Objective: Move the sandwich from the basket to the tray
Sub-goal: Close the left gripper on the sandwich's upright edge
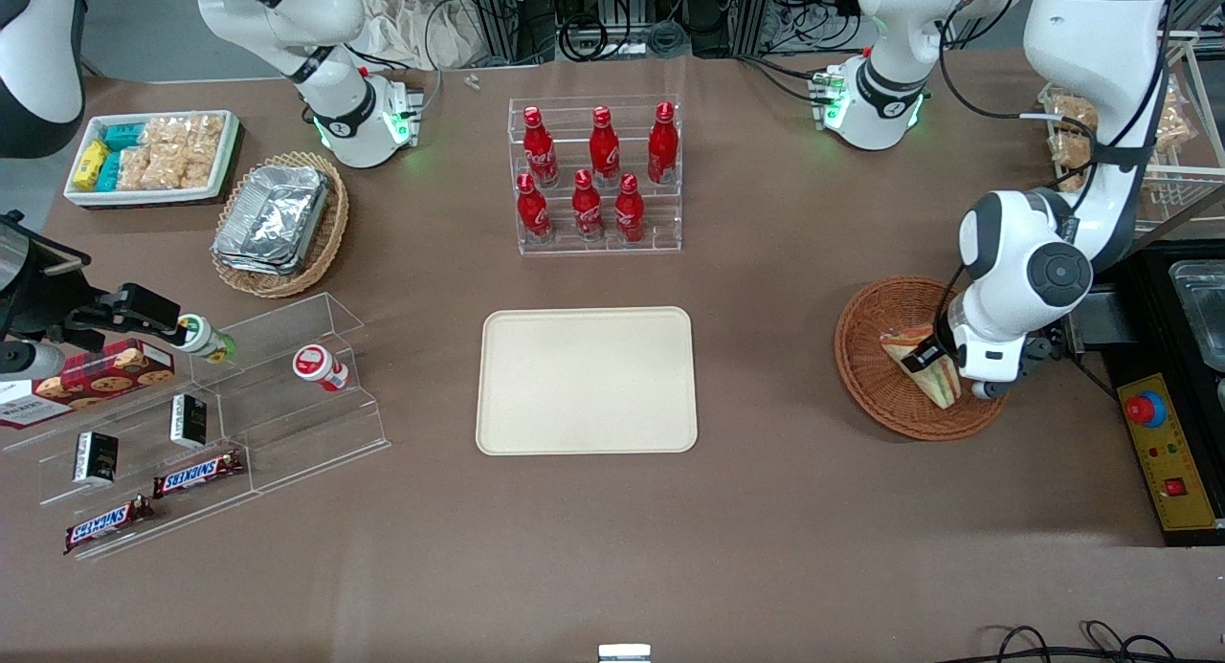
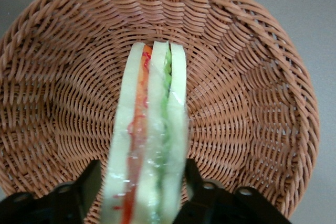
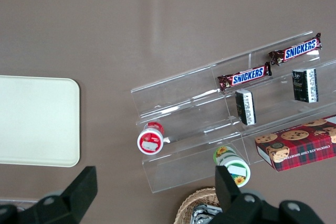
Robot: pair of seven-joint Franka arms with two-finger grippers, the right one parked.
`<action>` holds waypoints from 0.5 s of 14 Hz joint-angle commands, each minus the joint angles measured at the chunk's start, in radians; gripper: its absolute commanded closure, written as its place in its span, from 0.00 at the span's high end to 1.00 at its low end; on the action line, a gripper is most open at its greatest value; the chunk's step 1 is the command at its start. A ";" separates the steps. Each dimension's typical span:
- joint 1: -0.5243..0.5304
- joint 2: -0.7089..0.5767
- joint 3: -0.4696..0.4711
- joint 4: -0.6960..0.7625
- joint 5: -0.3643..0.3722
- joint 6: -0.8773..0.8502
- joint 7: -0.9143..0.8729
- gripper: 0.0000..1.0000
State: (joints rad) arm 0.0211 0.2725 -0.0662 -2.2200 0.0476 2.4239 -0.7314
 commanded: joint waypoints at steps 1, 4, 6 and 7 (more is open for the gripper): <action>0.000 -0.007 -0.001 -0.006 0.012 0.026 -0.045 0.00; -0.009 -0.032 -0.006 0.037 0.014 -0.014 -0.091 0.00; -0.009 -0.076 -0.009 0.109 0.015 -0.171 -0.074 0.00; -0.010 -0.088 -0.010 0.165 0.017 -0.265 -0.063 0.00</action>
State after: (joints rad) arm 0.0173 0.2399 -0.0752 -2.1339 0.0476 2.3114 -0.7830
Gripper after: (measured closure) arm 0.700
